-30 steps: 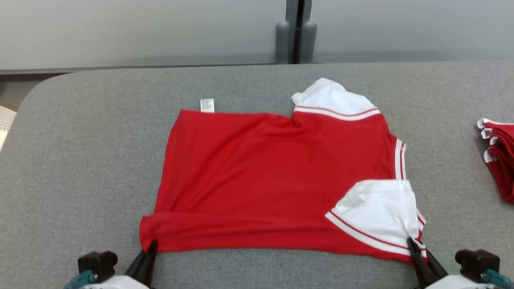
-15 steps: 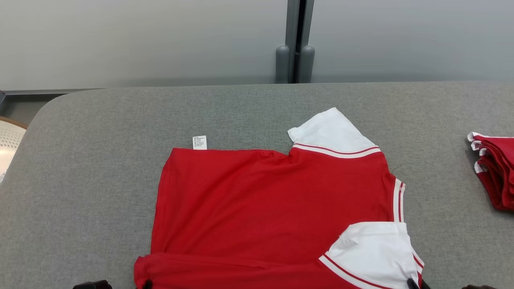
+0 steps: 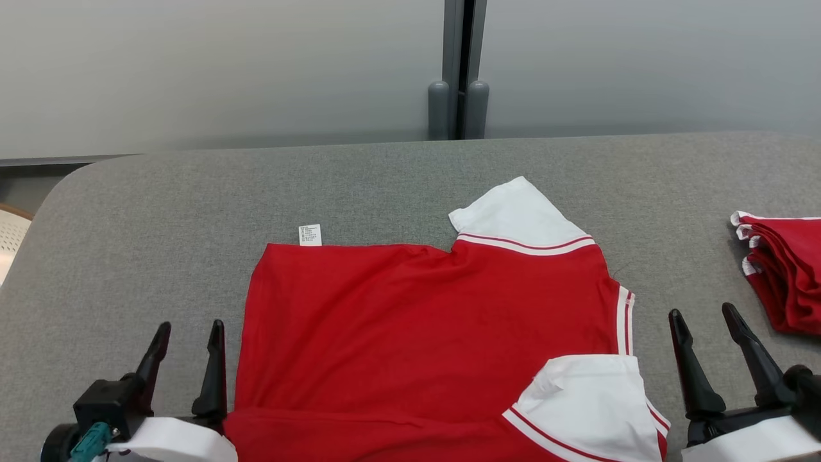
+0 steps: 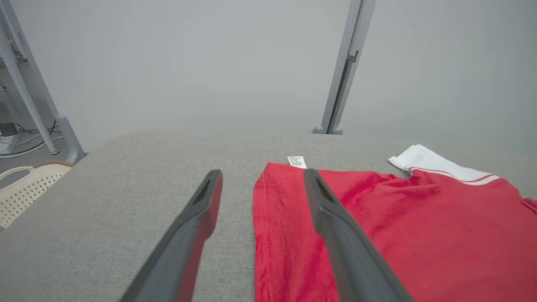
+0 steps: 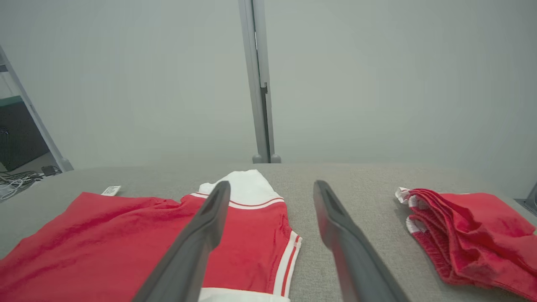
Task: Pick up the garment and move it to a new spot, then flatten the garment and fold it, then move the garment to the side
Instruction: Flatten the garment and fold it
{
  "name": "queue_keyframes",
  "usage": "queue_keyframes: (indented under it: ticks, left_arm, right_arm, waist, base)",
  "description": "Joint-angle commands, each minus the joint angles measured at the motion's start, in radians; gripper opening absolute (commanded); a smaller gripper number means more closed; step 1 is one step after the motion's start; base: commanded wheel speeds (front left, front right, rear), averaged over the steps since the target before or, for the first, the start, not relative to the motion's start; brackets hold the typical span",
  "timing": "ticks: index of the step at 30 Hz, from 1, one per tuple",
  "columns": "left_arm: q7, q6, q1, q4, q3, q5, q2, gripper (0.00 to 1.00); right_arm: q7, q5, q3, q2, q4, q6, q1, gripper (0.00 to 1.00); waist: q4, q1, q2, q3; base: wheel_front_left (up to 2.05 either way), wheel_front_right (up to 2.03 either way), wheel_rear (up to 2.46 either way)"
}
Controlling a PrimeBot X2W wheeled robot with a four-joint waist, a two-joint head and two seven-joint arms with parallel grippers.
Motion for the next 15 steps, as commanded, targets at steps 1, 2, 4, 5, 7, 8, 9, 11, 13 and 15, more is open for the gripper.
queue_keyframes:
  ticks: [1, 2, 4, 5, 7, 8, 9, 11, 13, 15]
  left_arm:
    - [-0.004, 0.007, -0.015, -0.004, 0.004, 0.011, 0.01, 1.0]
    - [-0.01, 0.013, -0.021, -0.013, 0.003, 0.02, 0.012, 1.0]
    - [-0.013, 0.024, -0.025, -0.023, 0.001, 0.032, 0.012, 1.0]
    - [-0.013, 0.026, -0.027, -0.025, 0.0, 0.035, 0.012, 1.0]
    - [-0.01, 0.032, -0.03, -0.026, -0.002, 0.04, 0.014, 1.0]
    - [-0.009, 0.035, -0.031, -0.026, -0.003, 0.042, 0.015, 1.0]
    - [-0.008, 0.035, -0.032, -0.026, -0.005, 0.043, 0.015, 1.0]
    - [-0.004, 0.036, -0.034, -0.027, -0.006, 0.044, 0.015, 1.0]
    - [-0.001, 0.037, -0.037, -0.025, -0.008, 0.042, 0.016, 1.0]
    - [0.011, 0.028, -0.055, -0.016, -0.013, 0.036, 0.015, 1.0]
  right_arm:
    - [0.007, -0.006, -0.001, -0.002, -0.005, 0.0, -0.006, 1.0]
    - [0.014, -0.009, -0.003, 0.0, -0.021, 0.0, -0.008, 1.0]
    - [0.029, -0.01, -0.009, 0.007, -0.04, 0.0, -0.005, 1.0]
    - [0.036, -0.011, -0.009, 0.008, -0.046, 0.0, -0.003, 1.0]
    - [0.046, -0.012, -0.014, 0.013, -0.048, 0.0, 0.007, 1.0]
    - [0.047, -0.013, -0.016, 0.015, -0.05, 0.0, 0.01, 1.0]
    - [0.052, -0.013, -0.017, 0.018, -0.051, 0.0, 0.013, 1.0]
    - [0.055, -0.013, -0.019, 0.02, -0.055, 0.0, 0.017, 1.0]
    - [0.06, -0.012, -0.02, 0.024, -0.055, 0.0, 0.018, 1.0]
    - [0.063, -0.012, -0.023, 0.026, -0.059, 0.0, 0.013, 1.0]
  waist:
    - [0.0, 0.0, 0.0, -0.001]
    - [-0.001, 0.0, 0.0, -0.003]
    - [-0.002, 0.0, 0.0, -0.005]
    - [-0.002, 0.0, 0.0, -0.006]
    - [-0.001, 0.0, 0.0, -0.008]
    - [0.0, 0.0, 0.0, -0.008]
    - [0.001, 0.0, 0.0, -0.008]
    - [0.001, 0.0, 0.0, -0.007]
    - [0.001, 0.0, 0.0, -0.004]
    - [0.003, 0.0, 0.0, 0.004]
  base:
    - [0.0, 0.0, 0.0]
    - [0.0, 0.0, 0.0]
    - [0.0, 0.0, 0.0]
    - [0.0, 0.0, 0.0]
    - [0.0, 0.0, 0.0]
    - [0.0, 0.0, 0.0]
    - [0.0, 0.0, 0.0]
    - [0.0, 0.0, 0.0]
    - [0.0, 0.0, 0.0]
    - [0.0, 0.0, 0.0]
